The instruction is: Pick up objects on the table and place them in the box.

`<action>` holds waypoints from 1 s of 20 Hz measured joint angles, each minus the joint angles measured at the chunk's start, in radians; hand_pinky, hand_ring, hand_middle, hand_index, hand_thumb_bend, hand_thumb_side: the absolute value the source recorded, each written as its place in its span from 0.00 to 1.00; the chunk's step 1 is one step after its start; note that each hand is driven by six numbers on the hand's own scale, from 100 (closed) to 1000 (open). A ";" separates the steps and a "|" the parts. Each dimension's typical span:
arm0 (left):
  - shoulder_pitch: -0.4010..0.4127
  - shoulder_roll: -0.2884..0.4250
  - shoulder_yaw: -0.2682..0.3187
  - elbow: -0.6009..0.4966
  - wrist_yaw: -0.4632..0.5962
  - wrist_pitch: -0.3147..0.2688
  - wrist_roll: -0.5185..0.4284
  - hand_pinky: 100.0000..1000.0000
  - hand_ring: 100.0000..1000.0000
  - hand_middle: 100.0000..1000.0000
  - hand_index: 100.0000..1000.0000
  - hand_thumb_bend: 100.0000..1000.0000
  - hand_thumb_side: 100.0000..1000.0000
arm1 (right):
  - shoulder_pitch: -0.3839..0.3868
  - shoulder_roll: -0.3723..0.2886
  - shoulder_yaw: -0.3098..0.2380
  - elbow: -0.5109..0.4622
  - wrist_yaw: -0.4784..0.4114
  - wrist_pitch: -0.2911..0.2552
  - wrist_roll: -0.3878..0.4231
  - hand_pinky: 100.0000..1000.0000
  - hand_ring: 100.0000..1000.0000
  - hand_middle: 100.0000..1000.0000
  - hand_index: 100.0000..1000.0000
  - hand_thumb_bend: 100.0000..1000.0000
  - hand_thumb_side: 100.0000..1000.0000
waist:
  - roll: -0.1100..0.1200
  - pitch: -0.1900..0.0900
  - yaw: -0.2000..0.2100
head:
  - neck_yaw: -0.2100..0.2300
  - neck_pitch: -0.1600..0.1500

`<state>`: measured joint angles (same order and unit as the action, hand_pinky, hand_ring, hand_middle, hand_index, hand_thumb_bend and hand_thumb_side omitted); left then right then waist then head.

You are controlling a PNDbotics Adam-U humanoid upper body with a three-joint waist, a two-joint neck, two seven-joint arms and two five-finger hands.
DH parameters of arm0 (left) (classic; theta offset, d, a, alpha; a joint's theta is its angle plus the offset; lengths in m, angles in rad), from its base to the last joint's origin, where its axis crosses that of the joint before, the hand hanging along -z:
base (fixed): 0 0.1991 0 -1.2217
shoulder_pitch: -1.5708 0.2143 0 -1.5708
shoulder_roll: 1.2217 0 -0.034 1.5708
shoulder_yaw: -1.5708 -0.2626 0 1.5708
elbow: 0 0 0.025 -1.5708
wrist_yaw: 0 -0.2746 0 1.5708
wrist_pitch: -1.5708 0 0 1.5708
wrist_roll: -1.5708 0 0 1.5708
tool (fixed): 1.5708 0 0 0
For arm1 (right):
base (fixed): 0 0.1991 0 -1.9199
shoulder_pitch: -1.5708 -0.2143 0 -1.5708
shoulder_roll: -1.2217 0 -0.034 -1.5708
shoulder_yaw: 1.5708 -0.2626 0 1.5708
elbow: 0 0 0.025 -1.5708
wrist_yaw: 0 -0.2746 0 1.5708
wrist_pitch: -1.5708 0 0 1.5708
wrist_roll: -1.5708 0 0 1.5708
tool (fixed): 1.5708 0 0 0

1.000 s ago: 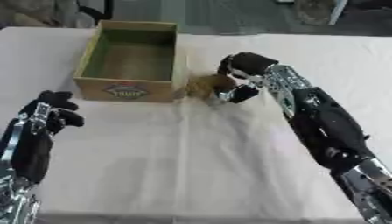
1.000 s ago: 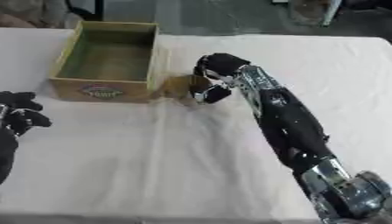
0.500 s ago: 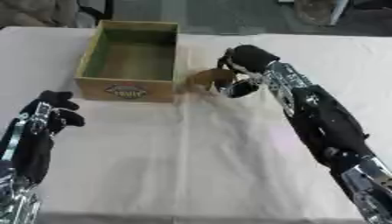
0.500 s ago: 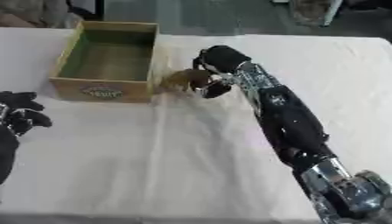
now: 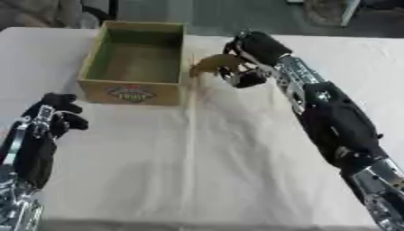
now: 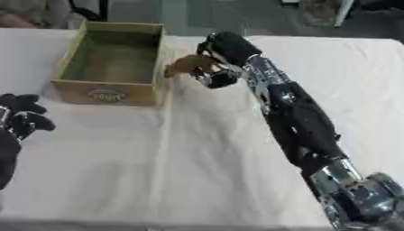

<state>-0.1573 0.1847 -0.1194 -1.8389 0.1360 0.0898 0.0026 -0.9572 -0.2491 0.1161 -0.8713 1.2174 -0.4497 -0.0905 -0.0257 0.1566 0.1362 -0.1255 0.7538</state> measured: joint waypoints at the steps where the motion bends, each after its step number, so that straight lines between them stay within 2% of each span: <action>1: 0.000 0.000 0.000 0.000 0.000 0.000 0.000 0.53 0.46 0.49 0.67 0.00 0.70 | -0.010 0.000 -0.002 -0.005 -0.014 0.003 0.001 0.53 0.43 0.11 0.19 0.00 0.25 | 0.000 -0.002 0.000 | 0.000 0.000; 9: 0.002 0.000 -0.006 0.000 0.001 0.001 -0.006 0.53 0.46 0.49 0.67 0.00 0.69 | -0.089 0.023 -0.005 -0.040 -0.110 0.037 0.018 0.52 0.43 0.11 0.19 0.00 0.22 | 0.001 -0.013 0.011 | -0.001 0.001; 10: 0.002 0.000 -0.007 0.000 0.001 0.002 -0.006 0.53 0.46 0.49 0.67 0.00 0.69 | -0.095 0.030 -0.006 -0.041 -0.113 0.040 0.021 0.52 0.43 0.11 0.19 0.00 0.25 | 0.002 -0.014 0.013 | -0.001 0.001; 11: 0.003 0.000 -0.008 0.000 0.001 0.002 -0.007 0.53 0.46 0.49 0.67 0.00 0.69 | -0.101 0.038 -0.007 -0.041 -0.114 0.042 0.023 0.52 0.43 0.11 0.19 0.00 0.21 | 0.003 -0.015 0.016 | -0.003 0.001; 20: 0.004 -0.002 -0.023 0.000 0.008 0.006 -0.020 0.53 0.46 0.49 0.67 0.00 0.69 | -0.135 0.141 -0.018 0.015 -0.070 0.055 0.028 0.52 0.43 0.11 0.19 0.00 0.21 | 0.021 -0.023 0.049 | -0.026 0.005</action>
<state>-0.1530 0.1826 -0.1421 -1.8389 0.1439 0.0956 -0.0173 -1.0917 -0.1076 0.0981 -0.8565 1.1476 -0.3946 -0.0627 -0.0049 0.1332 0.1857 -0.1513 0.7590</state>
